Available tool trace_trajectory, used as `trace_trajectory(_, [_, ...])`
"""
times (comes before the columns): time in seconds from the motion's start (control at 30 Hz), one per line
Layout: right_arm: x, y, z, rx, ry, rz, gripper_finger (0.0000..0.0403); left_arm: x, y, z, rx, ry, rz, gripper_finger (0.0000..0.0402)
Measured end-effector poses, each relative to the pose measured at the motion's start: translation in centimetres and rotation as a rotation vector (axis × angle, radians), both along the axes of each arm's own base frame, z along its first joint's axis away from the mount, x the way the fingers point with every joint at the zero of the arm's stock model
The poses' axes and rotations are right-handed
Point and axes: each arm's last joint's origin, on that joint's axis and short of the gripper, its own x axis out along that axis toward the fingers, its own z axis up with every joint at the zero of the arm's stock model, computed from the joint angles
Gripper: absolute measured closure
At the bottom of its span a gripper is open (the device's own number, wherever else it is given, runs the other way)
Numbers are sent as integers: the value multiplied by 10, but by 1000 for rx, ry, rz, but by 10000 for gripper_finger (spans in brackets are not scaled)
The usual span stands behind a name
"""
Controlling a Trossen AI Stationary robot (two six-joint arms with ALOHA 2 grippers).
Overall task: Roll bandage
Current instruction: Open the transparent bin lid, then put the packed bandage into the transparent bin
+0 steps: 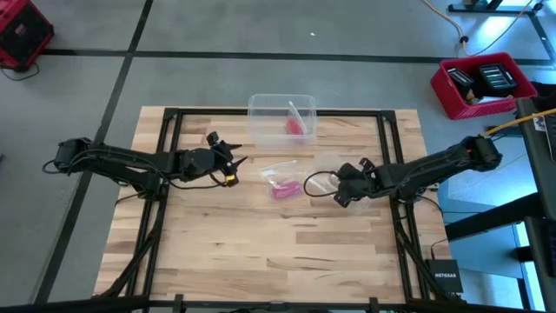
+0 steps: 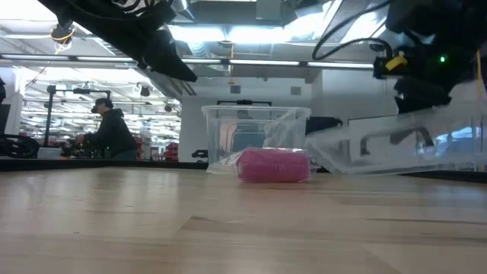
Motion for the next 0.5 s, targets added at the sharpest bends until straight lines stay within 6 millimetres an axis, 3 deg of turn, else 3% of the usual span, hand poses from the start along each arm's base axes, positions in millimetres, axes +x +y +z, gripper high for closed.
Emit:
trace_trajectory(0.17, [2, 0, -13, 4, -5, -4, 315, 2, -1, -3, -44, -9, -30, 202])
trace_trajectory(0.3, [5, 0, -14, 26, -7, -10, 271, 10, -2, -16, -88, 37, -37, 202])
trace_trajectory(0.5, [24, -5, 16, 44, -116, 90, 209, 32, -5, -46, -153, 104, -99, 202])
